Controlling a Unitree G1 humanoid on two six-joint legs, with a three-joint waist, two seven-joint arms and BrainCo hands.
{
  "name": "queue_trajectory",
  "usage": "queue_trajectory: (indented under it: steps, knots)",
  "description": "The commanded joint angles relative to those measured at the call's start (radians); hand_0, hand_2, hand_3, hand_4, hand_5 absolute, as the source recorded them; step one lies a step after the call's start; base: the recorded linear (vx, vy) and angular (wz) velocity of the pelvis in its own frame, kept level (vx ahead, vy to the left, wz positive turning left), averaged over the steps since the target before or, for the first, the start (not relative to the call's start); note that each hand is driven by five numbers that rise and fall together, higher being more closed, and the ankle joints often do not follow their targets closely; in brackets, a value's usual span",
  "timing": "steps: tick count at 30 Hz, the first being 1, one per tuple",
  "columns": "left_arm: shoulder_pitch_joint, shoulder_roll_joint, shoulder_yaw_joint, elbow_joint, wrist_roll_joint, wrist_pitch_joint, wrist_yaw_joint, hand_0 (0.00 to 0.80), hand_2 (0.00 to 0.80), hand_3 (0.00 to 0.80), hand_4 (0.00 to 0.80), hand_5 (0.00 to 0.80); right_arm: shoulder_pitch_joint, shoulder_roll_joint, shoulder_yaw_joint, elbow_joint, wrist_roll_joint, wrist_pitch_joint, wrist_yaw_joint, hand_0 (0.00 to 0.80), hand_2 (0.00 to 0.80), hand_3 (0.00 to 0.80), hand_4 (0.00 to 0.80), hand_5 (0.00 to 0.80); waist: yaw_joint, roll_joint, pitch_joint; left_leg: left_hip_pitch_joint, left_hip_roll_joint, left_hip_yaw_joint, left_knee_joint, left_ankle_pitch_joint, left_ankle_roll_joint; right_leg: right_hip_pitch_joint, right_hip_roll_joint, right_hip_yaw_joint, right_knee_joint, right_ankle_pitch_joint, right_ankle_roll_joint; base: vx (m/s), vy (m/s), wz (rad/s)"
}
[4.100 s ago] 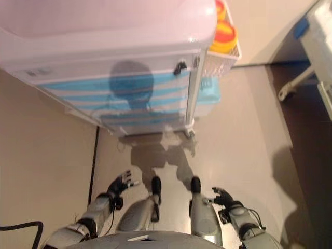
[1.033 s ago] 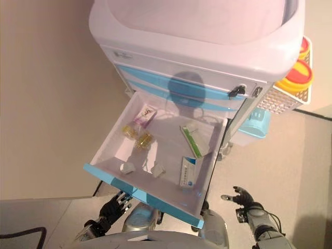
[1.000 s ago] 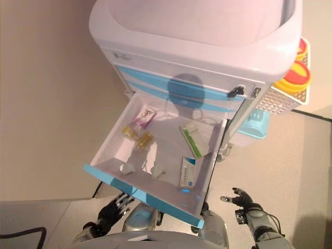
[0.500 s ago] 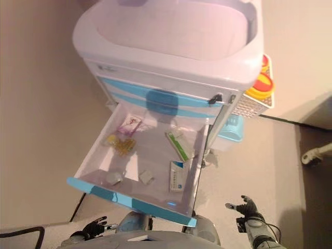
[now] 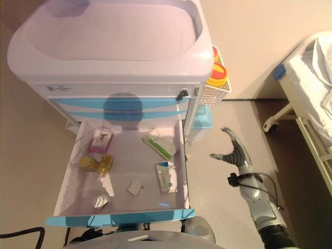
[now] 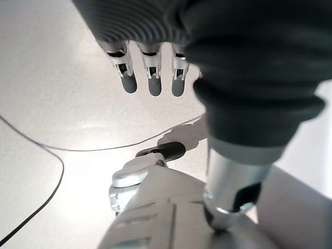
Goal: Open the drawer and pick up the medicine
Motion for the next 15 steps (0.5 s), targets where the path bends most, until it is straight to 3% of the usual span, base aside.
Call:
queue_trajectory:
  steps: [1, 5, 9, 15]
  knots:
    - [-0.044, -0.054, -0.016, 0.048, -0.010, -0.008, -0.004, 0.000, 0.000, 0.000, 0.000, 0.000, -0.080, -0.048, 0.063, -0.133, -0.054, -0.147, 0.089, 0.000, 0.000, 0.000, 0.000, 0.000, 0.031, -0.027, -0.015, 0.002, -0.055, -0.001, 0.078, -0.166, 0.035, -0.037, -0.031, 0.012, -0.017, 0.081, 0.073, -0.007, -0.013, 0.05]
    - [-0.050, -0.056, -0.026, 0.051, 0.003, -0.003, 0.003, 0.000, 0.000, 0.000, 0.000, 0.000, -0.149, -0.094, 0.140, -0.197, -0.062, -0.162, 0.159, 0.000, 0.000, 0.000, 0.000, 0.000, 0.068, -0.032, -0.021, -0.004, -0.061, -0.023, 0.082, -0.168, 0.037, -0.029, -0.041, -0.007, -0.018, 0.077, 0.073, -0.007, -0.018, 0.09]
    - [-0.050, -0.057, -0.039, 0.053, -0.006, 0.002, 0.014, 0.000, 0.000, 0.000, 0.000, 0.000, -0.222, -0.108, 0.215, -0.210, -0.079, -0.132, 0.180, 0.000, 0.000, 0.000, 0.000, 0.000, 0.107, -0.033, -0.021, -0.007, -0.068, -0.054, 0.087, -0.167, 0.040, -0.020, -0.051, -0.025, -0.010, 0.068, 0.069, 0.009, -0.005, 0.27]
    - [-0.046, -0.051, -0.043, 0.039, -0.055, 0.016, 0.020, 0.000, 0.000, 0.000, 0.000, 0.000, -0.326, -0.097, 0.306, -0.171, -0.100, -0.031, 0.190, 0.000, 0.000, 0.000, 0.000, 0.000, 0.167, -0.026, -0.023, -0.015, -0.079, -0.119, 0.082, -0.155, 0.043, -0.008, -0.063, -0.064, 0.015, 0.038, 0.057, 0.031, 0.010, 0.37]
